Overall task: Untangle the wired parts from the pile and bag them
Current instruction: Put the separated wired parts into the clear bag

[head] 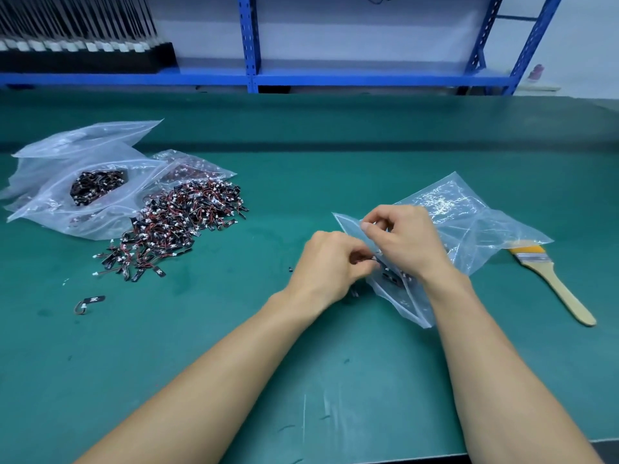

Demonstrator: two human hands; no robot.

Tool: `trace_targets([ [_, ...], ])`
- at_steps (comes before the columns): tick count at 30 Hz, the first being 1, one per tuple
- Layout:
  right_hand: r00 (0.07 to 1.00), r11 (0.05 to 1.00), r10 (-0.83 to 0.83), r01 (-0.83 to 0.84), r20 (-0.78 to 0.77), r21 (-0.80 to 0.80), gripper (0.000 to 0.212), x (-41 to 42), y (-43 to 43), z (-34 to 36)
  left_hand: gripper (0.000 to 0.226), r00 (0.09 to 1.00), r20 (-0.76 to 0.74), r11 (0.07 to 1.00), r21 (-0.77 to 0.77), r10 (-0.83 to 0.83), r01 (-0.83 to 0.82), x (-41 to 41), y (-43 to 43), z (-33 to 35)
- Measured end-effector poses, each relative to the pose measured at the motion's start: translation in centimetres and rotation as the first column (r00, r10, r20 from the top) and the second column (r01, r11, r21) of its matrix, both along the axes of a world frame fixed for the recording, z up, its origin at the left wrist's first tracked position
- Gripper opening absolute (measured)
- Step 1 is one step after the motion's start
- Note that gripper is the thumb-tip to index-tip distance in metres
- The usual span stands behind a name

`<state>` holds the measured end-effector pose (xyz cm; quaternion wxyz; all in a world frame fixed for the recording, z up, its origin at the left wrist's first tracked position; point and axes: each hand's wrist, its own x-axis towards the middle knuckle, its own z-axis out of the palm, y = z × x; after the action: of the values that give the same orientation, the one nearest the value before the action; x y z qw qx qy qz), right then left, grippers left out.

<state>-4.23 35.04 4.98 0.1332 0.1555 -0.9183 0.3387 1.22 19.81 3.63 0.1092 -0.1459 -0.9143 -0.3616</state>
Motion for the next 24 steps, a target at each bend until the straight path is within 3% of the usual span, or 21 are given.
trace_targets([
  [4, 0.998, 0.998, -0.008, 0.005, -0.055, -0.061, 0.012, 0.2, 0.0, 0.2, 0.042, 0.997, 0.01, 0.976, -0.202, 0.082, -0.079, -1.1, 2.8, 0.2],
  [6, 0.998, 0.998, -0.012, 0.009, -0.062, -0.058, 0.011, 0.2, 0.1, 0.2, 0.046, 0.992, 0.008, 0.967, -0.226, 0.126, -0.121, -1.2, 3.5, 0.3],
  [11, 0.997, 0.998, -0.044, 0.041, -0.06, -0.05, 0.012, 0.0, 0.1, 0.1, 0.023, 0.981, 0.193, 0.999, 0.023, 0.023, -0.028, -0.7, 1.7, 0.7],
  [12, 0.997, 0.998, -0.044, 0.041, -0.058, -0.043, 0.012, 0.0, 0.1, 0.1, 0.027, 0.98, 0.201, 0.999, 0.049, -0.005, -0.005, -0.5, 0.8, 0.7],
  [15, 0.998, 0.999, -0.034, 0.034, -0.048, -0.008, 0.012, -0.1, 0.0, -0.1, 0.042, 0.988, 0.134, 0.994, 0.09, -0.073, 0.061, -0.3, -2.0, 0.5],
  [19, 0.998, 0.999, -0.036, 0.037, -0.051, 0.018, 0.011, -0.1, 0.0, -0.2, 0.042, 0.993, 0.035, 0.977, 0.186, -0.114, 0.105, 0.0, -5.1, 0.0],
  [22, 0.998, 0.998, -0.052, 0.053, -0.041, 0.019, 0.011, -0.1, 0.0, -0.4, 0.041, 0.996, 0.021, 0.993, -0.085, 0.086, -0.084, 0.1, -7.3, -0.5],
  [24, 0.997, 0.998, -0.061, 0.062, -0.038, 0.022, 0.011, -0.3, 0.0, -0.5, 0.067, 0.969, 0.129, 0.942, -0.292, 0.209, -0.164, 0.5, -7.9, -0.8],
])
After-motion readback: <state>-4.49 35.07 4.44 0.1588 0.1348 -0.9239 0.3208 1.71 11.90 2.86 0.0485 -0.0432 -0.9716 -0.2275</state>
